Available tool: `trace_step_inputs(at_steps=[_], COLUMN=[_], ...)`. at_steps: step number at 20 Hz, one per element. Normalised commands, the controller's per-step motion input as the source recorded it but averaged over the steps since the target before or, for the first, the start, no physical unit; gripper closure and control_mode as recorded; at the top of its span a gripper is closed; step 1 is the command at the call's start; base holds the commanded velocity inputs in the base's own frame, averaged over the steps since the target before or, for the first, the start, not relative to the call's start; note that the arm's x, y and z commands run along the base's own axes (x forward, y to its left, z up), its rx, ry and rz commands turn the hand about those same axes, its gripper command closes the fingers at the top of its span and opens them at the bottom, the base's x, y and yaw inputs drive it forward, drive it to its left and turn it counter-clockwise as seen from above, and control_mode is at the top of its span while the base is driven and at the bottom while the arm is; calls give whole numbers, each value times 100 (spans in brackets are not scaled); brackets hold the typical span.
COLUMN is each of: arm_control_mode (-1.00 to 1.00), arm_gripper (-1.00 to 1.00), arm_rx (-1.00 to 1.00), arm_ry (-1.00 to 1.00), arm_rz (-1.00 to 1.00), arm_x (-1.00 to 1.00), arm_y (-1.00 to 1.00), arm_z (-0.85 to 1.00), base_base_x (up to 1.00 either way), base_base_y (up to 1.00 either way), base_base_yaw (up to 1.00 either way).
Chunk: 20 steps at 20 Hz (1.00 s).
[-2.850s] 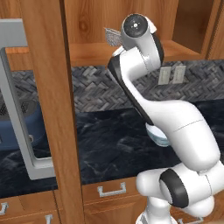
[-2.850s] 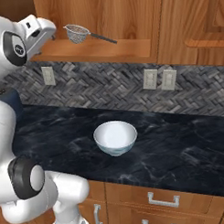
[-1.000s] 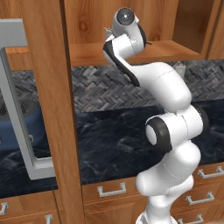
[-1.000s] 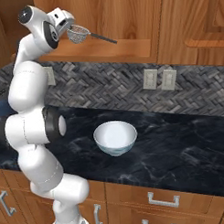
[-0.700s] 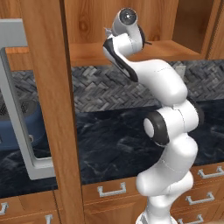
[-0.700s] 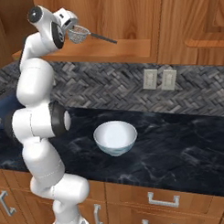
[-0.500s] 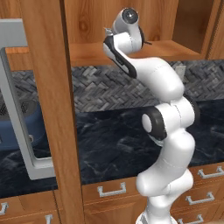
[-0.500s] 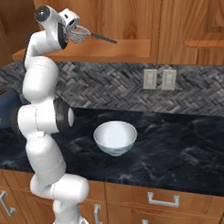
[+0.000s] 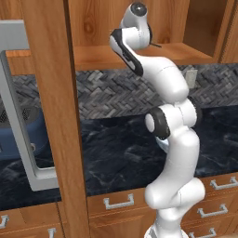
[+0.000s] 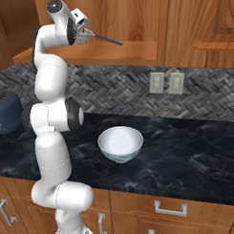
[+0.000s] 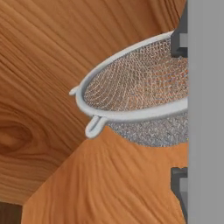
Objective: Open the cabinet and setup a tea strainer by placing it in the bowl upright.
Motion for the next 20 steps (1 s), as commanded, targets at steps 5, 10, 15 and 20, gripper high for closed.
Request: trace_step_inputs(at_steps=[5,10,15,20], arm_control_mode=[-100,-100,-100,-100], arm_gripper=[-100,-100,100,100], arm_rx=[0,0,0,0], arm_ry=[4,1,0,0], arm_rz=[0,1,2,1], arm_x=[31,25,1,1], arm_y=[1,3,7,6], arm_z=[0,-6,-8,-4], base_base_x=[0,0,0,0], base_base_y=[0,0,0,0], base_base_yaw=[0,0,0,0])
